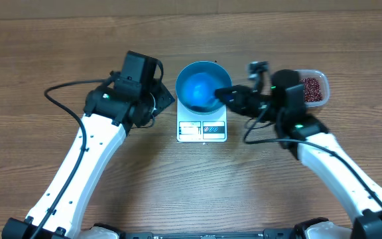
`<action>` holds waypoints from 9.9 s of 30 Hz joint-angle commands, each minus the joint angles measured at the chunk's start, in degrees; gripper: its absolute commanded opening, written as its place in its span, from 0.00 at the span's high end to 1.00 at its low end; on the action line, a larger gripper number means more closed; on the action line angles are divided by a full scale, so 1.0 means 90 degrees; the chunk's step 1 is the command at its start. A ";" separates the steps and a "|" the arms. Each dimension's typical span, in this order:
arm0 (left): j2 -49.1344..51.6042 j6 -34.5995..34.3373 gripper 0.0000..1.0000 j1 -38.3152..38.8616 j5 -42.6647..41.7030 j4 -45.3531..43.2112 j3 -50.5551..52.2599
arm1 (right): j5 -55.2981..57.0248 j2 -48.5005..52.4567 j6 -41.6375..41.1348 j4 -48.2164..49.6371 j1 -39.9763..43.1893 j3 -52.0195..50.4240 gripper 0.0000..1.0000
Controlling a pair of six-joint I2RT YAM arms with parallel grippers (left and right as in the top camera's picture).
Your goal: Scoop item into bowl and weigh 150g on scale
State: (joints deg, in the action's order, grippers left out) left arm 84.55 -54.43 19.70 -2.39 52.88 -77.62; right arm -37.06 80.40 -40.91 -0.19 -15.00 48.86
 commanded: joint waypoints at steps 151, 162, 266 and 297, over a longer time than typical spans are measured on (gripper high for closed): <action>0.2637 0.1846 0.96 0.3109 0.2657 -0.3730 0.1634 | -0.0440 -0.1894 0.2096 -0.3320 0.3308 0.0508 0.96; 0.1413 0.1936 0.96 0.3432 0.2608 -0.2895 0.1411 | -0.0461 -0.1897 0.1982 -0.3060 0.3308 0.0508 0.96; 0.0546 0.2195 0.96 0.3111 0.1950 -0.3089 0.1358 | 0.0903 -0.1897 0.2052 -0.4282 0.3308 0.2074 0.96; 0.2339 0.2001 0.96 0.2953 0.2149 -0.2990 0.1362 | 0.0908 -0.1897 0.2059 -0.4376 0.3308 0.2074 0.96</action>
State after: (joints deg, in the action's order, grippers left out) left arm 103.22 -35.83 47.07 15.64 26.22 -64.66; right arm -29.52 63.59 -22.85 -39.86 14.90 65.36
